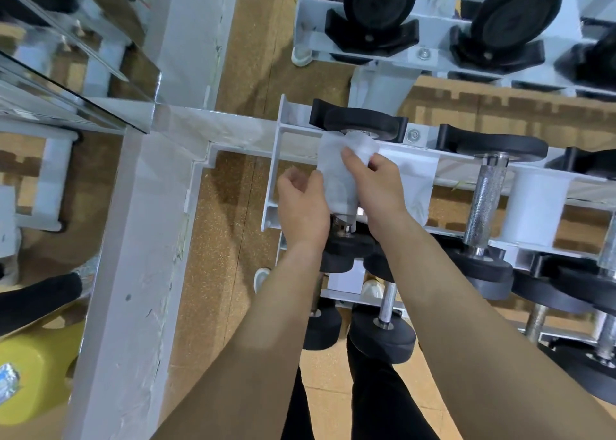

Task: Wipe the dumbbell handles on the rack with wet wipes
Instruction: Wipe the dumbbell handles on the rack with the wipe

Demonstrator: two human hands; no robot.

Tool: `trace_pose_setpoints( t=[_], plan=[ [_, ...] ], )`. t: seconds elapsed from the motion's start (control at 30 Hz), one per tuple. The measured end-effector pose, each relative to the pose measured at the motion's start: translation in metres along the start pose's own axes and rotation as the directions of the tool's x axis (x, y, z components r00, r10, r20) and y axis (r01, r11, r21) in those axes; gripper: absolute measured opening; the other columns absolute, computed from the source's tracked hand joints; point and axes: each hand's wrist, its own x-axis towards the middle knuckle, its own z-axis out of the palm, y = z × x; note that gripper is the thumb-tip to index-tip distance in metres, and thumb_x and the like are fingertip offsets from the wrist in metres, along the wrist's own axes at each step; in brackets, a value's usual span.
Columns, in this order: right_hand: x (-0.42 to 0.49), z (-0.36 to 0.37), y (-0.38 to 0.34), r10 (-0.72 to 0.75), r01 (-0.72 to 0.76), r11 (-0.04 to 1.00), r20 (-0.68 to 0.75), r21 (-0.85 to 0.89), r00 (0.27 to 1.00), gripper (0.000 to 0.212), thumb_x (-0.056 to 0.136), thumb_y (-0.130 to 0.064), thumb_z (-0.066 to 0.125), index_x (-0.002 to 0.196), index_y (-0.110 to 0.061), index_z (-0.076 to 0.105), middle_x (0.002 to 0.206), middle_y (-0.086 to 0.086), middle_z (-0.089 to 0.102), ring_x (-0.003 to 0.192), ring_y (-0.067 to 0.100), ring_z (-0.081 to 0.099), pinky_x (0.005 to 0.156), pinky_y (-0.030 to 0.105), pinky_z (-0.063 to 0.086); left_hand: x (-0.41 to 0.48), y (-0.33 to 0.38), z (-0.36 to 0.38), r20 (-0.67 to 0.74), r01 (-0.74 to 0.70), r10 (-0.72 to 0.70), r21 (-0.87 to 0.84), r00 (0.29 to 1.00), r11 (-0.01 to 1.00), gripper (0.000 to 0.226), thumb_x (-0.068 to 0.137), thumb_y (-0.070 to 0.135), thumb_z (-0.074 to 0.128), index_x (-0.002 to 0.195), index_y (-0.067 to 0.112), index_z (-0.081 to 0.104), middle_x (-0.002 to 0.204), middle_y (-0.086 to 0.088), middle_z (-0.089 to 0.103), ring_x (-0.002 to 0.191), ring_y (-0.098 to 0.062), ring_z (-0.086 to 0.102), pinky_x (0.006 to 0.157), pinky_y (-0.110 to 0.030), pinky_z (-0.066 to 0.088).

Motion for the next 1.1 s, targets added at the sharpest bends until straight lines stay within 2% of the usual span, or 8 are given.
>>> trace_pose_setpoints(
  t=[0.13, 0.4, 0.5, 0.6, 0.73, 0.83, 0.93, 1.1],
  plan=[
    [-0.009, -0.013, 0.008, -0.093, 0.094, 0.996, -0.071, 0.004, 0.993, 0.035, 0.095, -0.032, 0.069, 0.073, -0.02, 0.045, 0.062, -0.012, 0.041, 0.059, 0.005, 0.04, 0.058, 0.018, 0.036, 0.022, 0.024, -0.011, 0.217, 0.053, -0.081, 0.129, 0.973, 0.99, 0.062, 0.077, 0.052, 0.07, 0.128, 0.017, 0.063, 0.119, 0.0, 0.071, 0.108, -0.02, 0.068, 0.096, -0.041, 0.055],
    [-0.012, -0.031, 0.003, -0.145, 0.194, 0.97, -0.297, 0.144, 0.944, 0.038, 0.093, -0.014, 0.067, 0.066, -0.02, 0.042, 0.062, -0.012, 0.037, 0.056, 0.003, 0.034, 0.056, 0.014, 0.033, 0.02, 0.033, -0.01, 0.372, -0.037, 0.021, 0.037, 0.928, 0.999, 0.015, 0.088, 0.028, 0.076, 0.099, 0.019, 0.071, 0.096, -0.004, 0.075, 0.091, -0.029, 0.072, 0.086, -0.047, 0.059],
    [-0.007, -0.03, 0.001, -0.1, 0.121, 0.99, -0.254, 0.069, 0.962, 0.027, 0.093, -0.021, 0.067, 0.073, -0.014, 0.049, 0.067, -0.005, 0.044, 0.062, 0.011, 0.041, 0.065, 0.024, 0.039, 0.02, 0.028, -0.006, 0.301, -0.074, 0.048, 0.077, 0.952, 0.994, 0.019, 0.087, 0.029, 0.078, 0.098, 0.016, 0.07, 0.092, -0.002, 0.076, 0.084, -0.022, 0.074, 0.084, -0.048, 0.061],
    [0.0, -0.028, 0.005, 0.037, -0.068, 0.989, -0.228, -0.129, 0.973, 0.021, 0.095, -0.022, 0.058, 0.104, -0.004, 0.065, 0.089, 0.012, 0.06, 0.08, 0.029, 0.055, 0.07, 0.038, 0.049, 0.022, 0.024, -0.003, 0.234, -0.146, 0.105, 0.165, 0.966, 0.976, 0.03, 0.08, 0.045, 0.076, 0.092, 0.018, 0.07, 0.089, -0.005, 0.075, 0.087, -0.026, 0.071, 0.084, -0.051, 0.058],
    [-0.01, -0.03, 0.011, 0.009, -0.043, 0.995, -0.367, -0.085, 0.93, 0.025, 0.095, -0.009, 0.051, 0.119, -0.018, 0.054, 0.111, -0.003, 0.055, 0.092, 0.012, 0.054, 0.068, 0.023, 0.041, 0.022, 0.018, -0.001, 0.191, -0.288, 0.246, 0.24, 0.95, 0.927, 0.033, 0.081, 0.049, 0.071, 0.084, 0.016, 0.066, 0.082, -0.012, 0.069, 0.077, -0.029, 0.065, 0.075, -0.051, 0.055],
    [-0.021, -0.018, 0.01, -0.019, 0.009, 0.998, -0.172, -0.062, 0.985, 0.019, 0.098, -0.027, 0.058, 0.116, -0.02, 0.059, 0.104, -0.011, 0.06, 0.09, 0.001, 0.055, 0.07, 0.016, 0.041, 0.025, 0.014, -0.002, 0.19, -0.349, 0.312, 0.21, 0.931, 0.913, 0.028, 0.086, 0.042, 0.072, 0.083, 0.014, 0.067, 0.077, -0.009, 0.067, 0.069, -0.02, 0.059, 0.072, -0.046, 0.052],
    [-0.015, 0.001, 0.002, 0.081, -0.084, 0.995, 0.046, 0.051, 0.996, 0.022, 0.095, -0.034, 0.063, 0.108, -0.016, 0.066, 0.102, 0.0, 0.072, 0.092, 0.014, 0.069, 0.078, 0.031, 0.057, 0.029, 0.011, -0.005, 0.246, -0.358, 0.305, 0.209, 0.92, 0.91, 0.02, 0.092, 0.036, 0.069, 0.085, 0.018, 0.07, 0.075, 0.008, 0.068, 0.073, -0.01, 0.062, 0.073, -0.039, 0.053],
    [0.006, 0.011, -0.007, 0.099, -0.113, 0.984, 0.103, 0.141, 0.99, 0.022, 0.092, -0.042, 0.071, 0.096, -0.021, 0.068, 0.092, 0.001, 0.076, 0.089, 0.021, 0.075, 0.079, 0.034, 0.061, 0.021, 0.013, -0.011, 0.07, -0.243, 0.236, 0.112, 0.969, 0.964, 0.011, 0.098, 0.027, 0.06, 0.097, 0.018, 0.067, 0.086, 0.01, 0.067, 0.077, -0.003, 0.059, 0.072, -0.017, 0.047]
  ],
)
